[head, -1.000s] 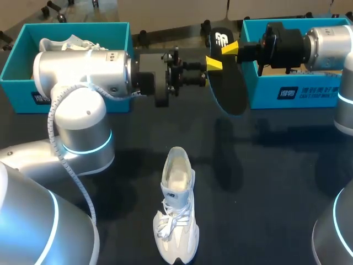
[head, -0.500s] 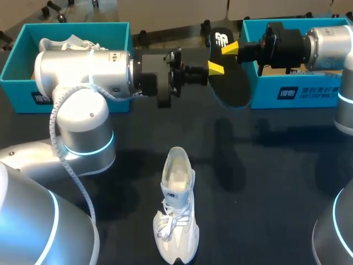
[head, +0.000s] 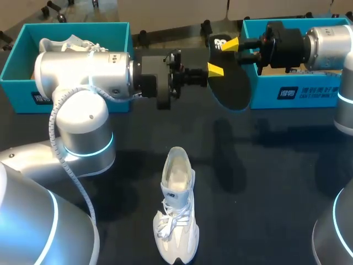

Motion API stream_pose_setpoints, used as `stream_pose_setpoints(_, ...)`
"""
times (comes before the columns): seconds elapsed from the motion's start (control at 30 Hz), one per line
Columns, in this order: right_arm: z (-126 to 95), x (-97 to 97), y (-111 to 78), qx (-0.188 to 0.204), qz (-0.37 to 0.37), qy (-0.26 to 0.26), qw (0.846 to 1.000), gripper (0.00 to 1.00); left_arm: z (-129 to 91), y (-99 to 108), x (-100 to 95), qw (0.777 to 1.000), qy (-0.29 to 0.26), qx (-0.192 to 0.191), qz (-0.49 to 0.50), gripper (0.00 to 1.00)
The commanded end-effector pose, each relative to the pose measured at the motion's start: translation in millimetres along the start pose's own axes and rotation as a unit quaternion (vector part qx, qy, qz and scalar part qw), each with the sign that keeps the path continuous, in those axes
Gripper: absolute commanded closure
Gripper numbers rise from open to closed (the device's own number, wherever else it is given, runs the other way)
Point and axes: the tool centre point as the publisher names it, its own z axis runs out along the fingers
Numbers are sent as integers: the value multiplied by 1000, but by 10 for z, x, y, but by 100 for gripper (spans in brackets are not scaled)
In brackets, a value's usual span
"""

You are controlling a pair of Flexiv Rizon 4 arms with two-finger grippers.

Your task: Take the shoe out of the shoebox, open the shoe tongue, remove and reinsert the insole, then place the shoe into the shoebox

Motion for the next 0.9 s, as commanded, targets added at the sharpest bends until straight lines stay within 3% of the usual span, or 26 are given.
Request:
stream_pose_setpoints(0.03, -13, 19, -97, -8, -7, -3, 1000, 0, -209, -39, 26, 1000, -3, 0, 0, 100)
stream_pose_setpoints(0.47, -53, -40, -359, 5, -25, -2, 1000, 0, -835, 60, 133, 1000, 13, -22, 0, 100)
stream_pose_setpoints(0.7, -36, -78, -424, 6, -23, -2, 1000, 0, -1046, 30, 210, 999, 35, -13, -16, 100)
stream_pose_setpoints(0.9, -36, -78, -424, 6, -23, -2, 1000, 0, -1204, 12, 251, 992, 75, 14, -100, 100)
